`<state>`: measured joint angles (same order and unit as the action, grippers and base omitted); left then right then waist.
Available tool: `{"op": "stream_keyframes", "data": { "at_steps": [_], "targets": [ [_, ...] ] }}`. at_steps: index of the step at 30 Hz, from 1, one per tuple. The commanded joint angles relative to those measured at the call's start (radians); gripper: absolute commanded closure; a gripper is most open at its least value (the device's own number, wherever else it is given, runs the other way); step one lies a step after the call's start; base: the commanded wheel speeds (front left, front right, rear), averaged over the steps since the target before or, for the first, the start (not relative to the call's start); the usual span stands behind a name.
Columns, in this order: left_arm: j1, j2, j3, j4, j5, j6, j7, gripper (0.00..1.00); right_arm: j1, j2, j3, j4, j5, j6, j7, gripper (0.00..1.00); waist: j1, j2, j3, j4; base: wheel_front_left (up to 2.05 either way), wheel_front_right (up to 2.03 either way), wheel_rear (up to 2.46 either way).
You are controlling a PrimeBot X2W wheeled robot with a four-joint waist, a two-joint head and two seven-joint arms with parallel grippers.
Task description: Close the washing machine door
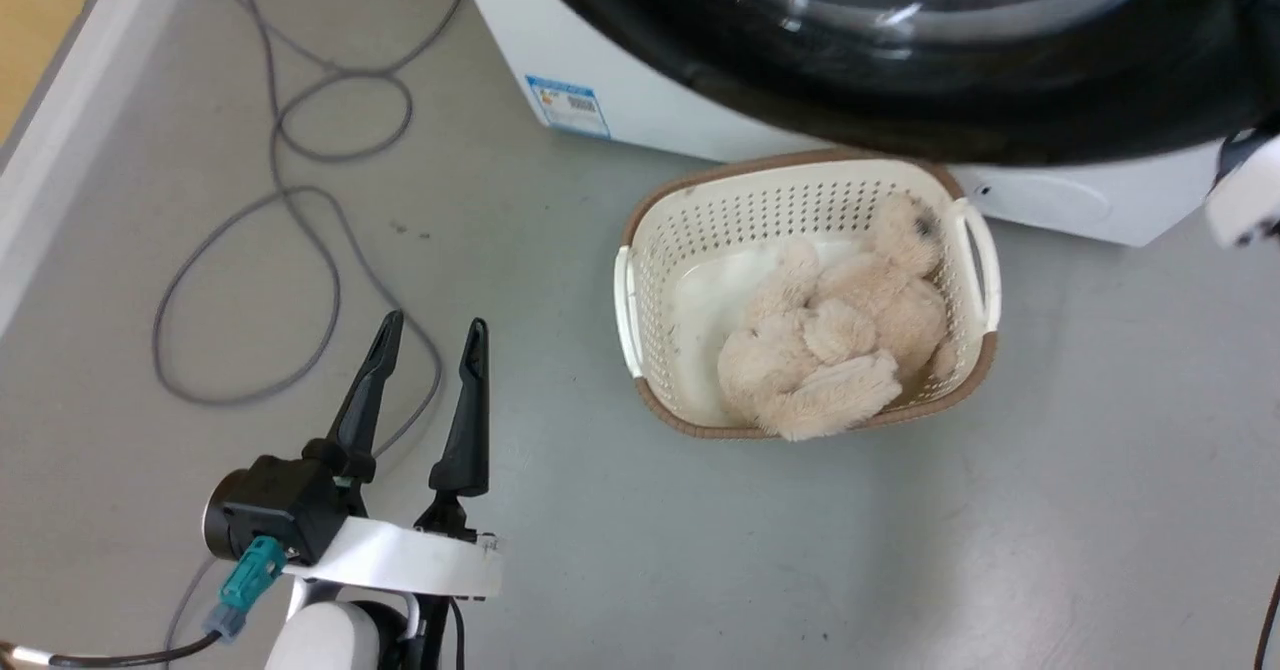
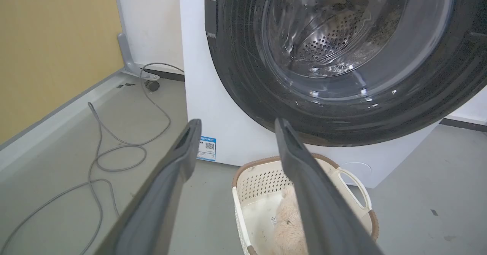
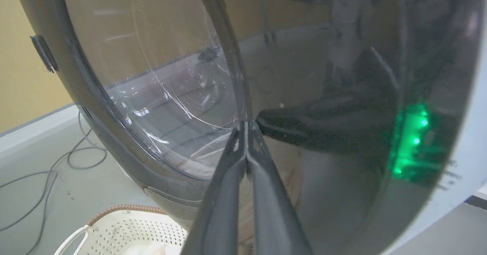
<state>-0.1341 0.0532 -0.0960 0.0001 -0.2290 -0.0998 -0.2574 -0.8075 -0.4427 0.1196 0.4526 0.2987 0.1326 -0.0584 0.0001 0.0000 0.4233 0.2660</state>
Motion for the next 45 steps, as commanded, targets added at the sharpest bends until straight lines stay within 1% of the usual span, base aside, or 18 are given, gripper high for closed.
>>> {"op": "stream_keyframes", "data": {
  "at_steps": [1,6,12,16,21,28,33,39,41,45],
  "targets": [
    [-0.02,-0.001,0.004,0.002,0.002,-0.004,-0.004,0.0,-0.033,-0.006,-0.012,0.013,-0.006,-0.002,0.005,1.0,-0.0001,0.0,0.011,0.006,0.0,0.0,0.0],
    [-0.033,-0.003,0.004,0.008,-0.002,-0.008,-0.004,0.0,-0.101,0.001,-0.051,0.071,-0.03,-0.002,0.03,1.0,-0.0001,0.0,0.025,0.008,0.0,0.0,0.0],
    [-0.046,-0.003,0.0,0.007,-0.009,-0.004,-0.004,0.0,-0.155,0.021,-0.092,0.121,-0.053,-0.002,0.025,1.0,-0.0001,0.0,0.033,0.005,0.0,0.0,0.0],
    [-0.044,-0.003,0.0,0.012,-0.008,0.0,-0.004,0.0,-0.151,0.029,-0.085,0.145,-0.064,-0.002,0.0,1.0,-0.0001,0.0,0.017,-0.002,0.0,0.0,0.0],
    [-0.034,-0.003,0.009,0.026,-0.002,0.002,-0.004,0.0,-0.109,0.046,-0.073,0.163,-0.056,-0.002,-0.041,1.0,-0.0001,0.0,-0.024,-0.02,0.0,0.0,0.0],
    [0.006,-0.003,0.044,0.061,0.001,0.015,-0.004,0.0,0.033,0.096,-0.015,0.144,-0.035,-0.002,-0.134,1.0,-0.0001,0.0,-0.145,-0.083,0.0,0.0,0.0],
    [0.043,-0.003,0.074,0.094,0.023,0.03,-0.004,0.0,0.165,0.136,-0.004,0.079,-0.024,-0.002,-0.172,1.0,-0.0001,0.0,-0.23,-0.133,0.0,0.0,0.0],
    [0.084,-0.003,0.1,0.1,0.044,0.041,-0.004,0.0,0.335,0.192,-0.038,-0.03,-0.041,-0.002,-0.19,1.0,-0.0001,0.0,-0.306,-0.181,0.0,0.0,0.0],
    [0.098,-0.003,0.104,0.101,0.046,0.046,-0.004,0.0,0.392,0.201,-0.037,-0.068,-0.068,-0.002,-0.192,1.0,-0.0001,0.0,-0.322,-0.193,0.0,0.0,0.0],
    [0.12,-0.003,0.103,0.103,0.045,0.049,-0.004,0.0,0.506,0.239,-0.093,-0.139,-0.083,-0.002,-0.197,1.0,-0.0001,0.0,-0.354,-0.2,0.0,0.0,0.0]
  ]
}}
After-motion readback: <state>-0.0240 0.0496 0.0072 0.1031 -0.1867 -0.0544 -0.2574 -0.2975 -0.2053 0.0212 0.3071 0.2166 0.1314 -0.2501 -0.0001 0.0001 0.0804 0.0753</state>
